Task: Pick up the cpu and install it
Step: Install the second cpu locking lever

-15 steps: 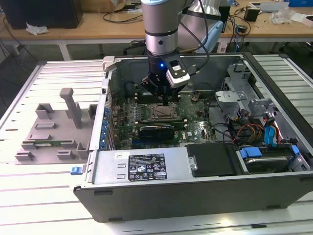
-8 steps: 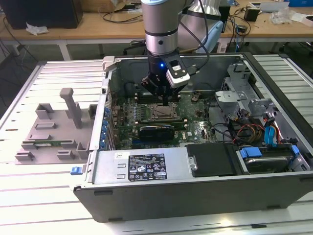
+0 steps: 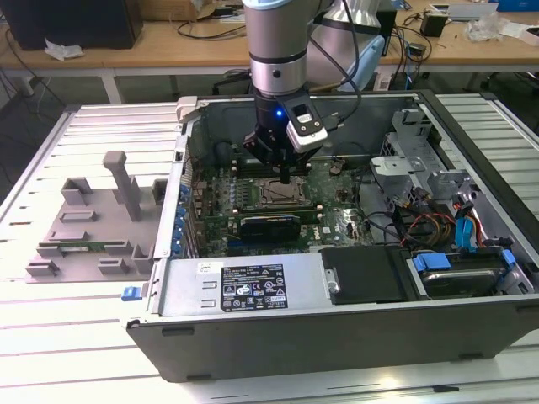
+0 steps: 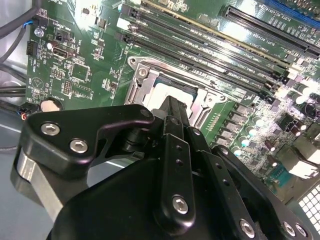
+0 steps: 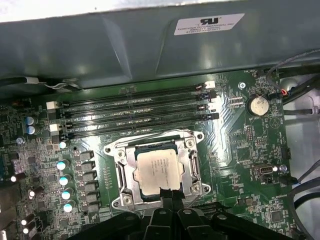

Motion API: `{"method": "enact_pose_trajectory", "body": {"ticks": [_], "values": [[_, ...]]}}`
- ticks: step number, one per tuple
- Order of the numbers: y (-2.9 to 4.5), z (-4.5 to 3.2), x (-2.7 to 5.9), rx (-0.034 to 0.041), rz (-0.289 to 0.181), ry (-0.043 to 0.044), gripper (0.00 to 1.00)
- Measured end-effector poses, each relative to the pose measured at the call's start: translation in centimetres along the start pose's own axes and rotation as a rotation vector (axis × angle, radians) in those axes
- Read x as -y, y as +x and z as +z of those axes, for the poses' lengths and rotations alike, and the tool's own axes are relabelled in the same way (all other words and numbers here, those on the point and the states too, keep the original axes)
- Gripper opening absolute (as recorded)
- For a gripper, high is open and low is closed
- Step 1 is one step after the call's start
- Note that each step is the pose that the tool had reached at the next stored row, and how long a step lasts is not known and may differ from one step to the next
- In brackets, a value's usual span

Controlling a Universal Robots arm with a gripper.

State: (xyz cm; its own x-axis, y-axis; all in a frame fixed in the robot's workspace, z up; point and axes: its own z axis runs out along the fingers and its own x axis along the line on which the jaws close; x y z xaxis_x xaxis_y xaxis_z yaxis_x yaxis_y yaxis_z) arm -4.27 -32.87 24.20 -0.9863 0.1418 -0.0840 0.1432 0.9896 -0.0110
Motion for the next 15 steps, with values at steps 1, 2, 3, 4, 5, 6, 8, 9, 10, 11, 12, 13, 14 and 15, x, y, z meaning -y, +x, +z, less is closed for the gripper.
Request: {"method": "enact_pose_trajectory", "body": {"ticks": [1,2,3,4,5,6,8,9,10,11,12,13,14,15], "values": [[-0.02,0.00,0.10,0.0001,0.000,0.0000,0.11],[-0.03,0.01,0.24,0.0000,0.000,0.0000,0.11],[-0.05,0.01,0.32,0.0001,0.000,-0.0001,0.11],[-0.06,0.01,0.41,0.0000,0.000,-0.0001,0.11],[-0.09,0.02,0.66,0.0000,0.000,0.0000,0.11],[-0.12,0.02,0.80,0.0001,0.000,0.0000,0.11],[-0.20,0.04,1.36,0.0001,0.000,-0.0002,0.11],[-0.23,0.04,1.59,0.0001,0.000,-0.0001,0.11],[-0.25,0.05,1.76,0.0001,0.000,-0.0001,0.11],[-0.29,0.05,2.06,0.0001,0.000,0.0000,0.11],[-0.38,0.06,2.69,0.0000,0.000,-0.0002,0.11],[-0.47,0.08,3.26,0.0000,0.000,-0.0005,0.11],[-0.47,0.11,3.42,0.0001,0.000,-0.0008,0.11],[-0.40,0.13,3.44,0.0000,0.000,-0.0010,0.11]]}}
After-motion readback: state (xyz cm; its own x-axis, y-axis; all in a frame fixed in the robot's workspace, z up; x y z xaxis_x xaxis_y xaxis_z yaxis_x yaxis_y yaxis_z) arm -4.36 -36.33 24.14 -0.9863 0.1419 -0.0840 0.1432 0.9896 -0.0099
